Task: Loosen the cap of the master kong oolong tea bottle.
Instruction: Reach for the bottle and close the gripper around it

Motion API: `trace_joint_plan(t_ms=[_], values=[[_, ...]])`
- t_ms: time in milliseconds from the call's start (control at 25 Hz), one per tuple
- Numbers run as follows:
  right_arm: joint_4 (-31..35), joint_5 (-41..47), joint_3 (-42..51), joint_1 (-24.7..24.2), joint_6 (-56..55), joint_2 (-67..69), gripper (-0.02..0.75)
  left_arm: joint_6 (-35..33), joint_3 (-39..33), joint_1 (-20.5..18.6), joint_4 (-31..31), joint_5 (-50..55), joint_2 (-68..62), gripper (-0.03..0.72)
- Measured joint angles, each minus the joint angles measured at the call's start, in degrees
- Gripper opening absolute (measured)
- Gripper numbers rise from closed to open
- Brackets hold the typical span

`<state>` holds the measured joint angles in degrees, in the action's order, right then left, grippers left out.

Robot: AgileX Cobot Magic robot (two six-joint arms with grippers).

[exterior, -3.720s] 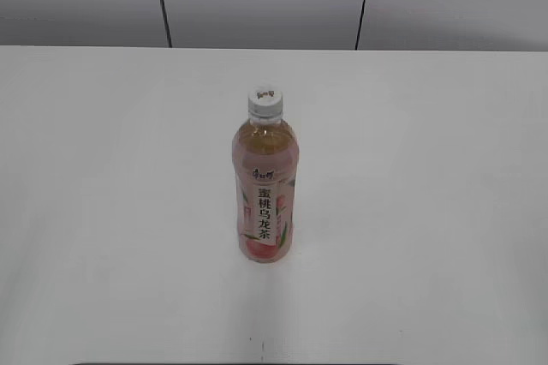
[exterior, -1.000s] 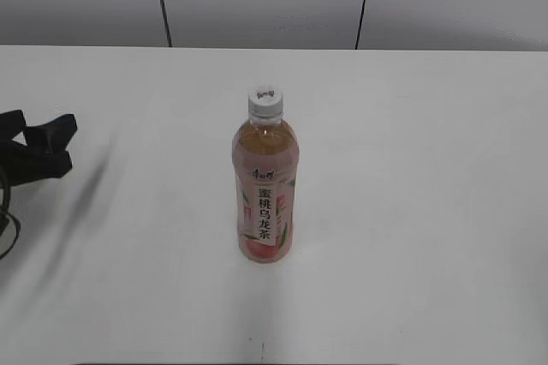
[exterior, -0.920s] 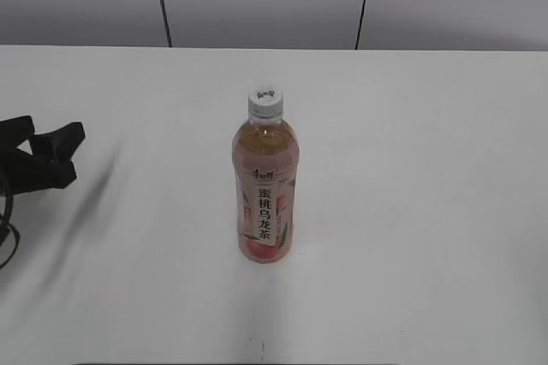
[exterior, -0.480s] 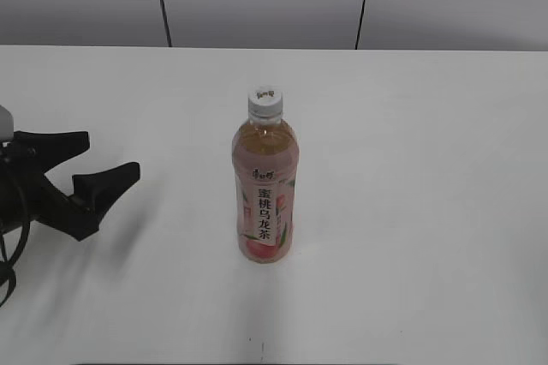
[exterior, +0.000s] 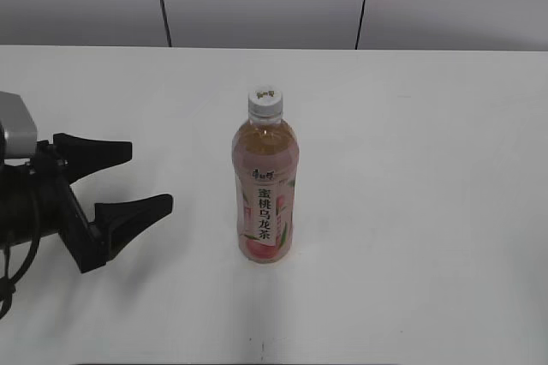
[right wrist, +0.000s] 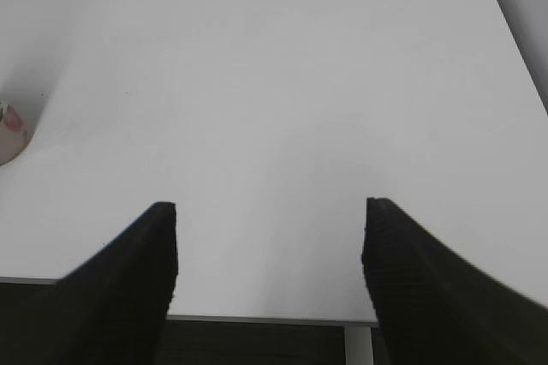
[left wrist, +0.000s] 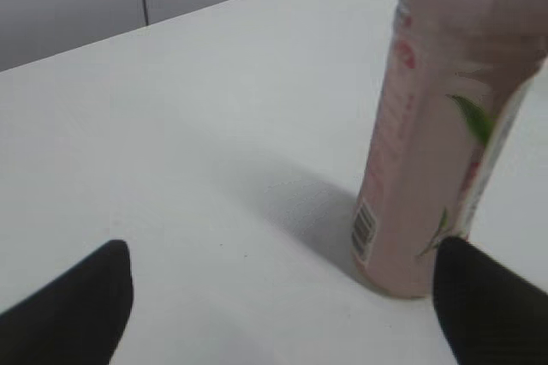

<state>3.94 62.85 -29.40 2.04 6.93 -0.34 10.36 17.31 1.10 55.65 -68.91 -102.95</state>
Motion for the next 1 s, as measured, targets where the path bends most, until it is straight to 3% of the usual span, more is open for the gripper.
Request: trace_joint_plan(t_ms=[360,720,1000], values=[[0.0,0.0,0.0,0.0,0.0,0.0,0.512,4.56,4.91,7.01,2.87,-0.04,0.0,0.634],[0.0,0.0,0.0,0.0,0.0,0.0,0.512,4.84,5.64,15.12,-4.55,-0.04,0.0,0.629],[0.0,0.0,0.0,0.0,0.0,0.0,0.512,5.28,10.84,19.28,-5.43,-0.2,-0.84,0.619]])
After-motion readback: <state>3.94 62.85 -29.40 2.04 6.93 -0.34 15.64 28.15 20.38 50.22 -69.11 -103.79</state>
